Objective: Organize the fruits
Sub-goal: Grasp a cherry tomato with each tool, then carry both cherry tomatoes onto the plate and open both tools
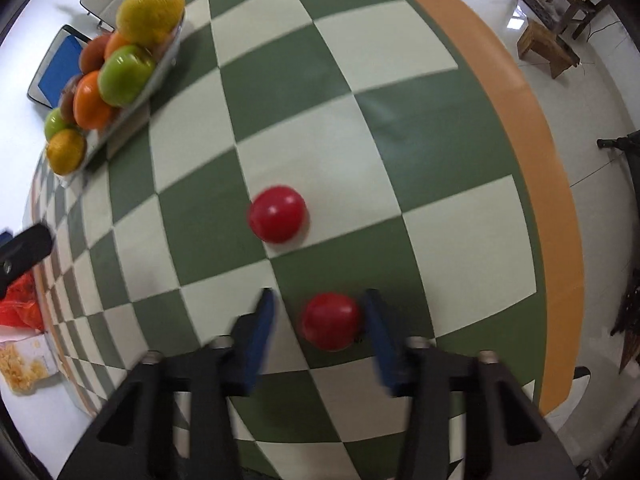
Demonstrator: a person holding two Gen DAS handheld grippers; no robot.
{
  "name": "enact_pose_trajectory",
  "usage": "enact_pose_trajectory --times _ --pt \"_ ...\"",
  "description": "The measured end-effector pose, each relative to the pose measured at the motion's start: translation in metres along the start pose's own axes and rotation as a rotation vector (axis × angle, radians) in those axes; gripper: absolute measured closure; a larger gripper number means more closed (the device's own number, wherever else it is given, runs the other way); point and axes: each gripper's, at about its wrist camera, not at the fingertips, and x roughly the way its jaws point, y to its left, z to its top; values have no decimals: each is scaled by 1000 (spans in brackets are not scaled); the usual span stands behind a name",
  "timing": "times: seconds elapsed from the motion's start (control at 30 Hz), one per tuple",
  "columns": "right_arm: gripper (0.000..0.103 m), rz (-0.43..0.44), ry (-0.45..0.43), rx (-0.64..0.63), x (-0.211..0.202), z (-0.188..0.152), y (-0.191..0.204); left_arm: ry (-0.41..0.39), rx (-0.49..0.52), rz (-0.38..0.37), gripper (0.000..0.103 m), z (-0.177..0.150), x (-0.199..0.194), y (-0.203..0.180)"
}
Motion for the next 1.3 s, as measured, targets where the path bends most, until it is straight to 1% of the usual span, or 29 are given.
enact_pose_trajectory --times 0.1,0.3,0.4,0.43,0.47,0.53,0.57,0.63,0.67,0.7,0.73,0.77,0.8,0.9,1.07,1.17,1.3 --pt "69 8 -28 13 -3 -5 -6 26 56 -23 1 9 12 -25" --pt "69 23 -81 99 -22 -6 -39 73 173 -114 1 22 30 -79" --pt "69 6 -87 132 -27 -3 -59 94 233 -141 1 25 40 -105" --pt "69 -4 -86 143 -28 -3 -67 103 254 -150 3 25 44 -113" --pt "69 -10 -86 154 -31 2 -71 109 270 -154 6 25 46 -119" --pt "69 -20 -86 169 -33 7 -81 129 303 -176 24 26 51 -131" --pt "69 -25 -85 177 -33 10 -87 138 318 -181 30 25 53 -137" --pt "69 -30 -86 189 -32 11 -91 146 337 -188 54 26 55 -144" --pt "69 -32 -87 192 -32 10 -93 150 346 -195 59 25 56 -148" --pt "69 -32 -87 196 -34 10 -96 151 352 -198 68 26 56 -150" --pt "69 -31 -88 197 -34 12 -97 152 358 -199 73 26 56 -152" --pt "69 -33 -90 196 -34 13 -97 148 363 -200 75 27 55 -154" --pt "69 -35 -92 192 -34 14 -96 144 365 -203 77 25 54 -155" --pt "69 -35 -97 187 -35 17 -91 129 361 -216 77 27 52 -153" --pt "69 -31 -114 163 -52 16 -89 107 320 -241 77 27 42 -138" --pt "69 -14 -124 139 -58 20 -75 89 267 -267 77 26 32 -118" --pt "69 39 -140 84 -67 30 -47 64 137 -312 77 30 15 -66"
